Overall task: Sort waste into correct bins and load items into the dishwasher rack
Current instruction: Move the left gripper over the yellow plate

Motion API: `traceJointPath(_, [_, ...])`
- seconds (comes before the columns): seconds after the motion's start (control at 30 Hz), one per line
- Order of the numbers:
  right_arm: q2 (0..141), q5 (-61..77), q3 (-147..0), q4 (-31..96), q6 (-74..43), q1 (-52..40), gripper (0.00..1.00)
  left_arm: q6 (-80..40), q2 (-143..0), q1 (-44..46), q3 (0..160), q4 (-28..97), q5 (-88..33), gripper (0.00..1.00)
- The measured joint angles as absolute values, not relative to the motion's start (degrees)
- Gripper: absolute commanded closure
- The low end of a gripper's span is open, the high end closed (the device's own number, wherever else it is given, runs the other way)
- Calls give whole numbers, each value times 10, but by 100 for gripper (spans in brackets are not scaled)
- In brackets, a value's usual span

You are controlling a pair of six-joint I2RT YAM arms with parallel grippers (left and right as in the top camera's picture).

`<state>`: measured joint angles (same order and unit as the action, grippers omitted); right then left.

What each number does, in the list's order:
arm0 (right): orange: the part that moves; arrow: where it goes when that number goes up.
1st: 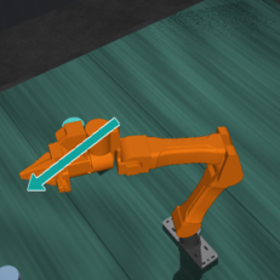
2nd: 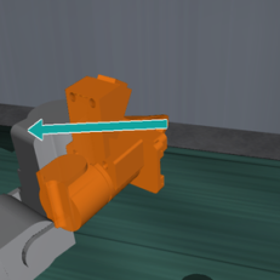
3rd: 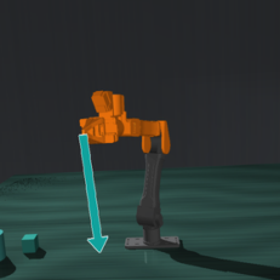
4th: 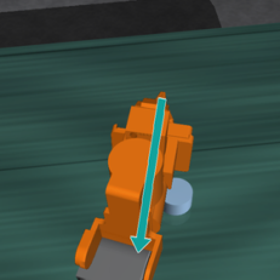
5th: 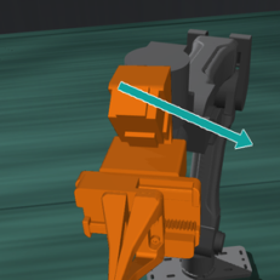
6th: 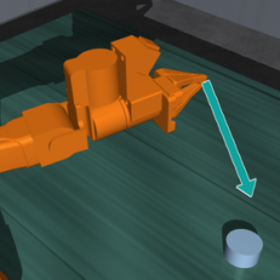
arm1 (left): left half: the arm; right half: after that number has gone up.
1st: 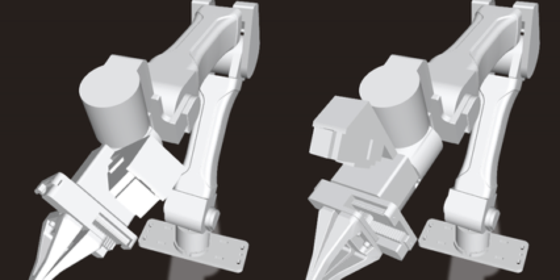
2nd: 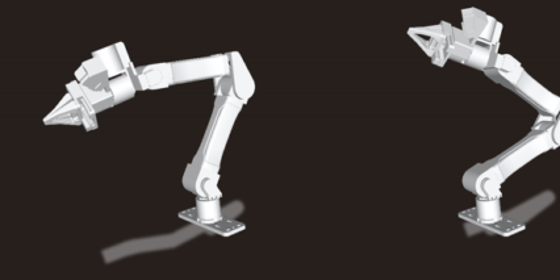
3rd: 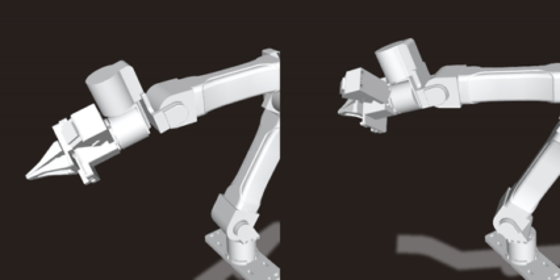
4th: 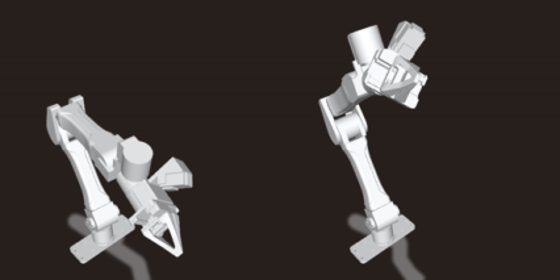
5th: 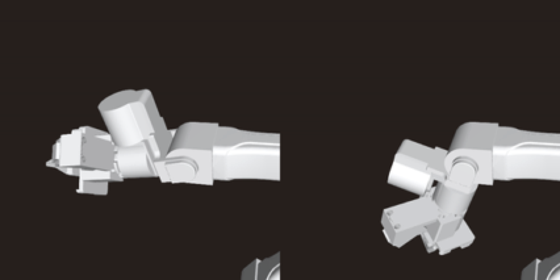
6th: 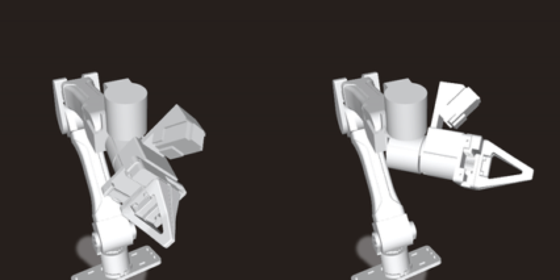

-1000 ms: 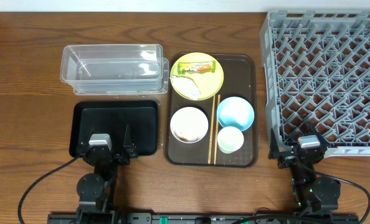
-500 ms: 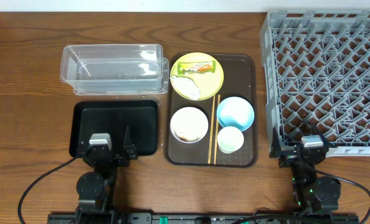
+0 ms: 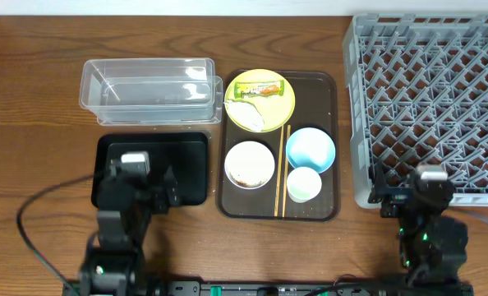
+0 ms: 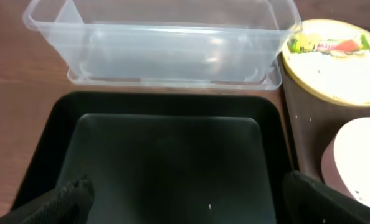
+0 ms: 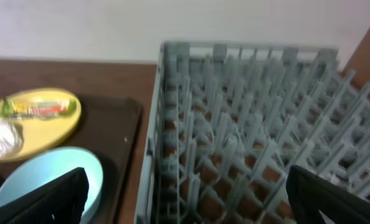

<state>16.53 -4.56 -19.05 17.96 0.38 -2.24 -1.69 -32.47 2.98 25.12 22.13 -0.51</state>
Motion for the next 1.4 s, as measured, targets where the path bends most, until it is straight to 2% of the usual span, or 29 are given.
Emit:
traceJointPath(0.3, [429, -43, -385, 337, -7, -22, 1, -17, -557, 30, 475, 412, -63, 1])
traceJointPath(0.43, [531, -42, -458, 381, -9, -22, 1, -17, -634, 30, 575, 517, -82, 1])
traceJointPath(0.53, [567, -37, -476, 388, -9, -22, 1, -17, -664, 30, 624, 548, -89, 1])
traceJointPath(0.73, [592, -30, -480, 392, -9, -22, 1, -43, -669, 30, 640, 510, -100, 1])
traceJointPath(0.97, [592, -27, -481, 392, -9, -22, 1, -82, -689, 40, 642, 338, -139, 2])
traceJointPath(1.13, [592, -25, -481, 392, -9, -22, 1, -93, -745, 84, 647, 243, -145, 2])
traceJointPath(1.4, [592, -24, -481, 392, -9, -22, 1, -85, -880, 161, 734, 225, -90, 2])
